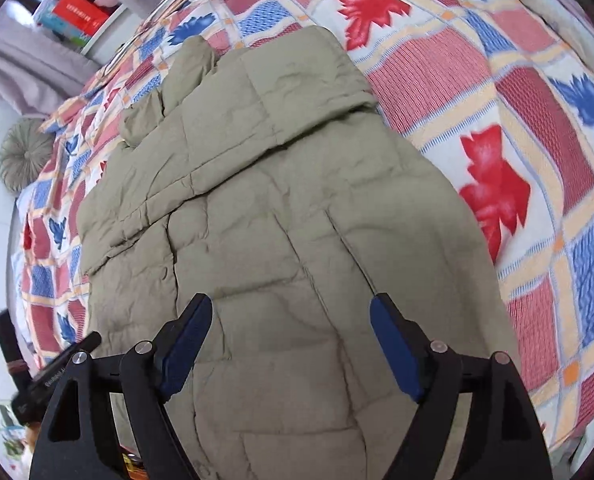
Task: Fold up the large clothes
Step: 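Grasp the jacket hem with both tools and lift it toward the collar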
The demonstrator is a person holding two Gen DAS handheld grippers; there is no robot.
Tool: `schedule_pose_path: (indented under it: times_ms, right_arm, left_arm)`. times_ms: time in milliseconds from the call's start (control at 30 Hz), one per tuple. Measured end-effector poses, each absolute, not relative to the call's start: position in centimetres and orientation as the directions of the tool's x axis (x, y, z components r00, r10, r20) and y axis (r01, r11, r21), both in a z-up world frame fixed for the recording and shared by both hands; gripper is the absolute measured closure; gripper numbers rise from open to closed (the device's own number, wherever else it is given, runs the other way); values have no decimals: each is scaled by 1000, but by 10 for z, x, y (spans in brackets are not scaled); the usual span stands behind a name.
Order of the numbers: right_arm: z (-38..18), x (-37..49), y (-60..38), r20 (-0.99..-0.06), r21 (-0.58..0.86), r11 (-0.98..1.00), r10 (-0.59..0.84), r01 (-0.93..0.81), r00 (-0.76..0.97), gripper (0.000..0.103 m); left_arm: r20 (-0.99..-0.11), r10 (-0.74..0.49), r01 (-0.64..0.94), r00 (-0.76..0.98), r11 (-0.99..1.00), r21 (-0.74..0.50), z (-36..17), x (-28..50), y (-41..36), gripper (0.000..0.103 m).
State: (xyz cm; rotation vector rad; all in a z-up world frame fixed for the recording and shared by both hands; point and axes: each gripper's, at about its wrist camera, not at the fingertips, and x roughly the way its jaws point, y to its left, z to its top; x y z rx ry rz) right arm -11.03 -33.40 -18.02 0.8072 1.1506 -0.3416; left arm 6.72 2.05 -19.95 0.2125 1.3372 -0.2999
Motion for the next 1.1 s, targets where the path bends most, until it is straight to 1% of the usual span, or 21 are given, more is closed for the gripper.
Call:
schedule_pose_path:
  times_ms: [167, 367, 433, 533, 700, 767, 833, 1000, 1100]
  right_arm:
    - [-183, -136, -330, -878, 461, 613, 210, 642, 431, 18]
    - [-205, -171, -324, -825, 565, 483, 344, 669, 448, 18]
    - [-211, -184, -321, -803, 593, 432, 381, 680, 458, 18]
    - [-222, -202, -313, -741, 648, 348, 493, 677, 456, 18]
    - [-231, -240, -300, -685, 680, 260, 559, 685, 468, 18]
    - [-238, -253, -295, -670, 680, 224, 577, 698, 467, 18]
    - [-245, -262, -291, -670, 670, 203, 579, 714, 464, 18]
    - [-261, -268, -295, -659, 676, 145, 559, 723, 504, 18]
    - [-268, -265, -298, -654, 679, 126, 552, 724, 518, 18]
  left_arm:
    - [-982, -118, 306, 146, 949, -69, -207, 50, 47, 1]
    - [-985, -173, 269, 24, 950, -161, -220, 23, 80, 1]
    - [-977, -215, 248, -14, 945, -212, -221, 15, 90, 1]
    - [-948, -311, 204, -72, 925, -319, -219, 3, 109, 1]
    - [-888, -431, 141, -159, 881, -452, -217, -19, 136, 1]
    - [-849, -482, 99, -215, 854, -510, -222, -28, 145, 1]
    - [-821, -512, 57, -252, 839, -541, -228, -34, 150, 1]
    - [-808, -530, -44, -258, 842, -538, -251, -46, 162, 1]
    - [-812, -542, -64, -216, 838, -543, -259, -41, 153, 1]
